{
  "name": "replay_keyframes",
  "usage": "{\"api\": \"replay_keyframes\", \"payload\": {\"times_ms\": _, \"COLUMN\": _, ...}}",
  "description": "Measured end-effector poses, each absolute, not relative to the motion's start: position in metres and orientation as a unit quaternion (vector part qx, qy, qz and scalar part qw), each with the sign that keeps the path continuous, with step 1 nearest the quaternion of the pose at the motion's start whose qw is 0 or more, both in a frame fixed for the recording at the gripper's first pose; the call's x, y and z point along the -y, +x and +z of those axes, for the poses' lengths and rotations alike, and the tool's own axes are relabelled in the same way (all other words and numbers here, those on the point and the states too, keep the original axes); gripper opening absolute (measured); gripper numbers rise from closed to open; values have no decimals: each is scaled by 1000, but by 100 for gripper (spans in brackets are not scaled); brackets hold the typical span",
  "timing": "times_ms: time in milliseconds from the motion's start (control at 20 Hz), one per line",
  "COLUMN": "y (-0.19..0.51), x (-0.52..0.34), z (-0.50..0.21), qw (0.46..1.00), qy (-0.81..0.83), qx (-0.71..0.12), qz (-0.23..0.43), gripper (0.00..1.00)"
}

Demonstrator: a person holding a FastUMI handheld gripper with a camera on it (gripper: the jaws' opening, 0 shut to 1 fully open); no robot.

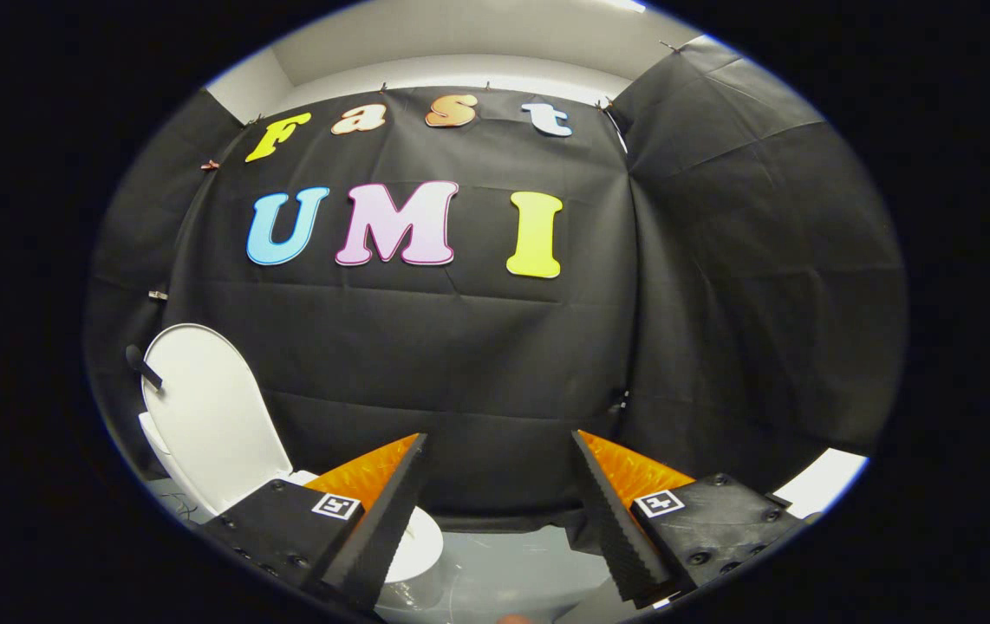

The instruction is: Open the toilet lid.

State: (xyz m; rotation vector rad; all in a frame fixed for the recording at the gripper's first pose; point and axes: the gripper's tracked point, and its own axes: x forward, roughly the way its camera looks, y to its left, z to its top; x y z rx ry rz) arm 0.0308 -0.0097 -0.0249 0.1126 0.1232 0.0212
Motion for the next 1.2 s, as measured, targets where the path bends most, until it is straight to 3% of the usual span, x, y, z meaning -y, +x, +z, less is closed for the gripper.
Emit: {"api": "replay_keyframes", "payload": {"times_ms": 1200, "y": 30, "x": 4, "z": -26, "qw": 997, "qy": 42, "qx": -56, "qz": 35, "gripper": 99}}
